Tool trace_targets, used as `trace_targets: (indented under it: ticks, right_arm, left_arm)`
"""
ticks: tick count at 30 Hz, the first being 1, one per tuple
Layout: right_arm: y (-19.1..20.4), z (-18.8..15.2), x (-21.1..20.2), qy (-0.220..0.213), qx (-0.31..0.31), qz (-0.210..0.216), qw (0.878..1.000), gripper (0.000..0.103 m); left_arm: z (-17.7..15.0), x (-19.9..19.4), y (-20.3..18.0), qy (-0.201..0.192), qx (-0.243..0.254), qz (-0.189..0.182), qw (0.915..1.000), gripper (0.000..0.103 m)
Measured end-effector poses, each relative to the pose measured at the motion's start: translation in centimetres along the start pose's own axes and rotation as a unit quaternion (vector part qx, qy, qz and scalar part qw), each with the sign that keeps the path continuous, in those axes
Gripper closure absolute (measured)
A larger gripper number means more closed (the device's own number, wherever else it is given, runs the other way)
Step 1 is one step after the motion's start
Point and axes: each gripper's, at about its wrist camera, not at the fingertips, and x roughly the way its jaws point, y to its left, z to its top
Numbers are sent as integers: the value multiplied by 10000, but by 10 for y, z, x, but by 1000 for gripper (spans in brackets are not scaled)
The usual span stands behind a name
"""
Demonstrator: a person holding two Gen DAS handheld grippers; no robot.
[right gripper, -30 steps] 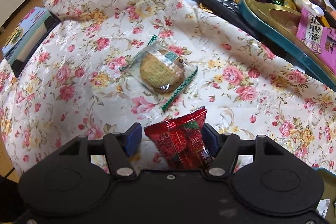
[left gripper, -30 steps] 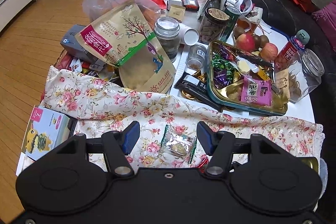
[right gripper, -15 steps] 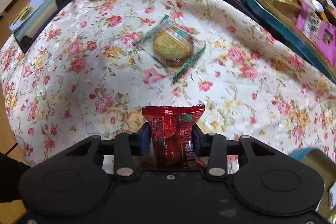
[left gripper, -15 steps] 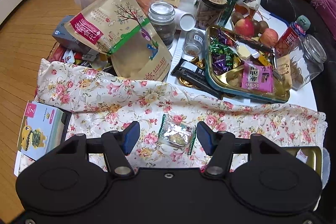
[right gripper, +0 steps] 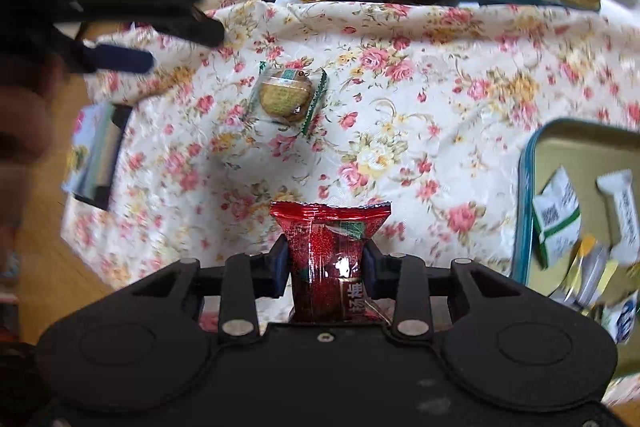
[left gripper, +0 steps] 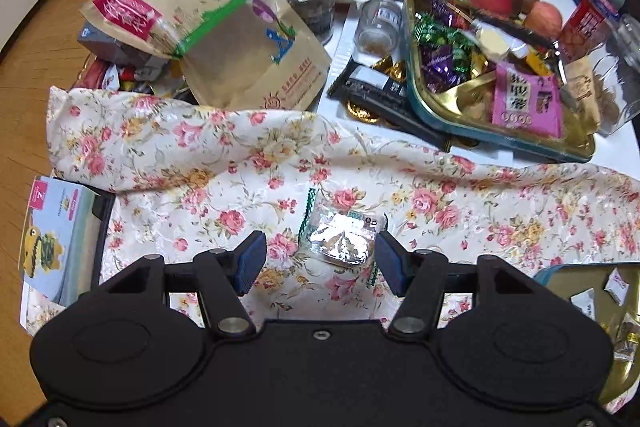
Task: Organize snacks
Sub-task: 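Grasp the clear-wrapped round cookie with the left tool while the right tool lifts the red packet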
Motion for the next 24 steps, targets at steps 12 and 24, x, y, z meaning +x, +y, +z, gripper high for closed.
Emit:
trace_targets:
  ticks: [12, 24]
  right_arm:
    - [9, 0, -30, -387, 83, 116, 9991, 66]
    - [9, 2, -36, -556, 61, -44, 9984, 66]
  left_arm:
    - [14, 33, -25, 243, 643, 56, 9976, 40]
    - [10, 68, -32, 646, 805, 140, 9946, 40]
